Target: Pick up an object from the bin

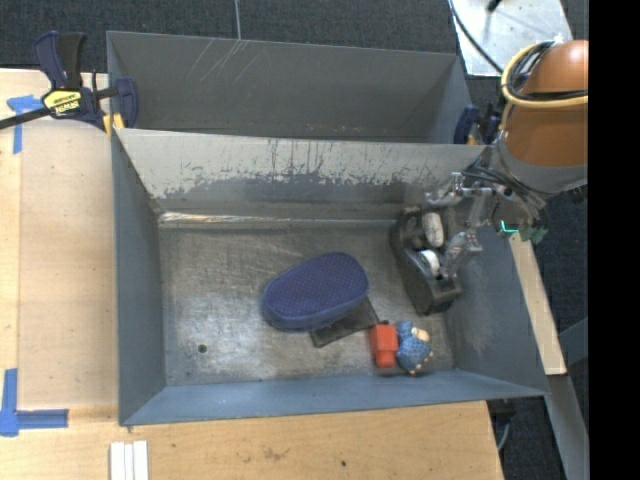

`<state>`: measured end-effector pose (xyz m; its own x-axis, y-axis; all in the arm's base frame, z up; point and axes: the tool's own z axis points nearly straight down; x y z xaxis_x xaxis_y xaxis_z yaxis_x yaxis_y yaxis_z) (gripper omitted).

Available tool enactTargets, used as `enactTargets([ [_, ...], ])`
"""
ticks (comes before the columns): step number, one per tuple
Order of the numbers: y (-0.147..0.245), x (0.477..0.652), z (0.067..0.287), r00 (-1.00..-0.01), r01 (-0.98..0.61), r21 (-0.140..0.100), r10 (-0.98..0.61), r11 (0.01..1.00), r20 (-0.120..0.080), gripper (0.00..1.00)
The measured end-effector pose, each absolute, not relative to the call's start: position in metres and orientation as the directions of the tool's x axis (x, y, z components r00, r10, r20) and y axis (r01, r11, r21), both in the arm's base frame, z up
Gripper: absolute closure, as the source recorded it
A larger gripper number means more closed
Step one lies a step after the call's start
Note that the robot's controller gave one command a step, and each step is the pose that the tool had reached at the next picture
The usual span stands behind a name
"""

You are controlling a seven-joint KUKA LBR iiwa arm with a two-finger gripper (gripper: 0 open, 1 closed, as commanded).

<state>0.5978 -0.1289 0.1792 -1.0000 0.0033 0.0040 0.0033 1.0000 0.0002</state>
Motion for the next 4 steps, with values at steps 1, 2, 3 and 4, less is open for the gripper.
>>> enactTargets([
  [1,-0.018,0.546,0.101,-0.976,-0.220,0.003,-0.220,0.976,0.000,0.00],
  [2,-0.022,0.548,0.103,-0.976,-0.216,-0.001,-0.216,0.976,-0.005,1.00],
  [3,-0.022,0.548,0.103,-0.976,-0.217,-0.001,-0.217,0.976,-0.004,0.00],
  [4,-0.084,0.570,0.183,-0.944,-0.329,-0.008,-0.329,0.944,-0.010,0.00],
])
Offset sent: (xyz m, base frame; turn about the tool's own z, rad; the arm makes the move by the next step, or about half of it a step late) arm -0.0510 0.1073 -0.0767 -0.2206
